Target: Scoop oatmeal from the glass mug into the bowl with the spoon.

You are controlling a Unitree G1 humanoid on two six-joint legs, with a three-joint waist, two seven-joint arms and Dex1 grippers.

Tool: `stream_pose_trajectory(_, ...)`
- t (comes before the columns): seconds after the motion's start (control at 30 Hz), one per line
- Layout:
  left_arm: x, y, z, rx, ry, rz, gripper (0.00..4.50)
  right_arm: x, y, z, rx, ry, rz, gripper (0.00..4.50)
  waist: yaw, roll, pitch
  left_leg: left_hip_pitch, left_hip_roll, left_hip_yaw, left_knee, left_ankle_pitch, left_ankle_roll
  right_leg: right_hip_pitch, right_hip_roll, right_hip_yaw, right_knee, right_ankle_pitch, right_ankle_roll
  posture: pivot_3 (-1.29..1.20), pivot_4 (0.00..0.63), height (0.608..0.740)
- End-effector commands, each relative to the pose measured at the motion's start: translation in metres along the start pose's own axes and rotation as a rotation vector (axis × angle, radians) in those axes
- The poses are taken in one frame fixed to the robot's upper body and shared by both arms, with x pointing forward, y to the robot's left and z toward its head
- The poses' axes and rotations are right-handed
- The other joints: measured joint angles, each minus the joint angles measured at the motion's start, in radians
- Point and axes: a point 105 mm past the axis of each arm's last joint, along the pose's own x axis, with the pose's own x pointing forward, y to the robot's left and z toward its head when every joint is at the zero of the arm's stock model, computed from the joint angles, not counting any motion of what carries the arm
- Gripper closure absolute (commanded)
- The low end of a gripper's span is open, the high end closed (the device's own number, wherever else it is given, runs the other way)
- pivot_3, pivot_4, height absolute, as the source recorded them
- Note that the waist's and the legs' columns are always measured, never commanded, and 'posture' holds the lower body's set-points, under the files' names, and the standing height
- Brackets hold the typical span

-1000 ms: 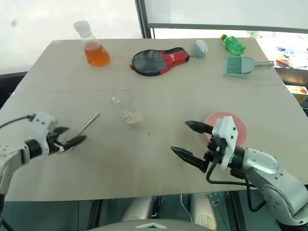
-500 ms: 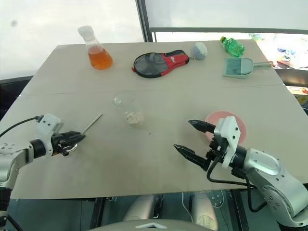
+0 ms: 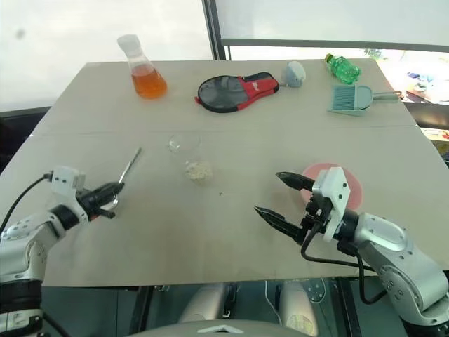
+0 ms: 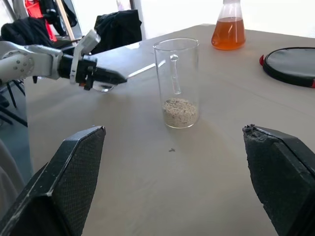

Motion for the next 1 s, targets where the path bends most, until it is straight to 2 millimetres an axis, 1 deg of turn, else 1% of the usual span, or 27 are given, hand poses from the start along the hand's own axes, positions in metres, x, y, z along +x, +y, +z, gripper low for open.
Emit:
stream_pose_trajectory(0.03, 0.001, -0.005, 0.088, 0.137, -0.309, 0.069, 4.46, -0.001, -0.012, 0.024, -0.066, -0.06, -0.001, 0.0, -0.001, -0.004, 0.0, -0.001, 0.0, 0.0, 0.0, 0.0, 0.0, -0.001, 0.0, 0.0, 0.0, 0.0, 0.0, 0.0, 0.15, 0.74)
stream_pose_trajectory(0.13, 0.009, -0.039, 0.12, 0.215, -0.4, -0.012, 4.46, 0.002, -0.024, 0.039, -0.065, -0.079, -0.009, 0.0, -0.005, -0.004, 0.0, -0.005, -0.002, 0.0, 0.0, 0.0, -0.001, -0.003, -0.002, 0.0, -0.001, 0.0, 0.0, 0.0, 0.15, 0.74)
stream_pose_trajectory(0.2, 0.014, -0.065, 0.147, 0.242, -0.482, -0.095, 4.46, 0.006, -0.036, 0.057, -0.035, -0.137, -0.034, 0.0, -0.007, -0.004, 0.0, -0.009, -0.002, 0.001, 0.0, 0.003, -0.005, -0.007, -0.001, 0.001, -0.001, 0.0, 0.0, 0.0, 0.15, 0.74)
stream_pose_trajectory(0.27, 0.017, -0.088, 0.165, 0.258, -0.537, -0.174, 4.46, 0.012, -0.046, 0.077, -0.005, -0.195, -0.063, 0.0, -0.009, -0.004, 0.0, -0.014, -0.002, 0.001, 0.001, 0.003, -0.005, -0.012, -0.001, 0.001, 0.0, 0.0, 0.0, 0.0, 0.15, 0.74)
stream_pose_trajectory(0.33, 0.02, -0.114, 0.176, 0.294, -0.56, -0.266, 4.46, 0.022, -0.053, 0.094, 0.024, -0.226, -0.073, 0.0, -0.015, -0.004, 0.0, -0.016, -0.002, 0.001, 0.001, 0.003, -0.006, -0.014, 0.0, 0.001, 0.001, 0.0, 0.0, 0.0, 0.15, 0.74)
stream_pose_trajectory(0.4, 0.02, -0.147, 0.181, 0.342, -0.573, -0.399, 4.46, 0.038, -0.06, 0.111, 0.086, -0.235, -0.089, 0.0, -0.022, -0.004, 0.0, -0.016, -0.002, 0.002, 0.0, 0.003, -0.006, -0.015, 0.001, 0.002, 0.001, 0.0, 0.0, 0.0, 0.15, 0.74)
stream_pose_trajectory(0.47, 0.019, -0.173, 0.18, 0.359, -0.567, -0.513, 4.46, 0.055, -0.063, 0.126, 0.192, -0.253, -0.087, 0.0, -0.023, -0.004, 0.0, -0.016, -0.002, 0.003, 0.0, 0.004, -0.006, -0.016, 0.001, 0.004, 0.002, 0.0, 0.0, 0.0, 0.15, 0.74)
stream_pose_trajectory(0.53, 0.02, -0.187, 0.174, 0.367, -0.547, -0.579, 4.46, 0.068, -0.063, 0.134, 0.272, -0.279, -0.075, 0.0, -0.03, -0.004, 0.0, -0.016, -0.002, 0.004, 0.0, 0.004, -0.006, -0.016, 0.001, 0.004, 0.002, 0.0, 0.0, 0.0, 0.15, 0.74)
stream_pose_trajectory(0.6, 0.02, -0.194, 0.168, 0.35, -0.525, -0.624, 4.46, 0.081, -0.063, 0.136, 0.34, -0.301, -0.075, 0.0, -0.036, -0.003, 0.0, -0.016, -0.002, 0.004, 0.0, 0.004, -0.006, -0.016, 0.002, 0.004, 0.001, 0.0, 0.0, 0.0, 0.15, 0.74)
stream_pose_trajectory(0.63, 0.021, -0.196, 0.163, 0.351, -0.512, -0.645, 4.46, 0.09, -0.063, 0.131, 0.366, -0.291, -0.08, 0.0, -0.038, -0.003, 0.0, -0.016, -0.002, 0.004, 0.0, 0.004, -0.005, -0.017, 0.002, 0.005, 0.002, 0.0, 0.0, 0.0, 0.15, 0.74)
stream_pose_trajectory(0.7, 0.023, -0.196, 0.158, 0.347, -0.494, -0.658, 4.46, 0.103, -0.06, 0.124, 0.416, -0.26, -0.077, 0.0, -0.042, -0.003, 0.001, -0.016, -0.002, 0.005, 0.0, 0.004, -0.005, -0.017, 0.002, 0.006, 0.002, 0.0, 0.0, 0.0, 0.15, 0.74)
stream_pose_trajectory(0.73, 0.024, -0.195, 0.156, 0.346, -0.49, -0.659, 4.46, 0.107, -0.056, 0.124, 0.422, -0.257, -0.061, 0.0, -0.042, -0.003, 0.001, -0.016, -0.002, 0.005, 0.0, 0.004, -0.005, -0.017, 0.002, 0.006, 0.002, 0.0, 0.0, 0.0, 0.15, 0.74)
stream_pose_trajectory(0.83, 0.025, -0.192, 0.15, 0.375, -0.465, -0.667, 4.46, 0.115, -0.045, 0.124, 0.428, -0.242, -0.011, 0.0, -0.042, -0.002, 0.001, -0.017, -0.002, 0.006, 0.0, 0.004, -0.005, -0.018, 0.002, 0.006, 0.003, 0.0, 0.0, 0.0, 0.15, 0.74)
stream_pose_trajectory(0.9, 0.026, -0.19, 0.146, 0.386, -0.451, -0.671, 4.46, 0.118, -0.043, 0.124, 0.439, -0.247, -0.017, 0.0, -0.042, -0.002, 0.001, -0.016, -0.002, 0.006, 0.0, 0.004, -0.005, -0.018, 0.003, 0.006, 0.003, 0.0, 0.0, 0.0, 0.15, 0.74)
stream_pose_trajectory(0.97, 0.025, -0.188, 0.145, 0.373, -0.443, -0.678, 4.5, 0.118, -0.046, 0.125, 0.459, -0.269, -0.037, 0.54, -0.042, -0.002, 0.001, -0.016, -0.002, 0.006, 0.0, 0.004, -0.005, -0.018, 0.003, 0.006, 0.003, 0.0, 0.0, 0.0, 0.15, 0.74)
stream_pose_trajectory(1.0, 0.024, -0.188, 0.143, 0.382, -0.44, -0.678, 4.5, 0.118, -0.048, 0.127, 0.46, -0.279, -0.043, 0.88, -0.043, -0.002, 0.001, -0.016, -0.002, 0.006, 0.0, 0.004, -0.005, -0.018, 0.003, 0.006, 0.003, 0.0, 0.0, 0.0, 0.15, 0.74)
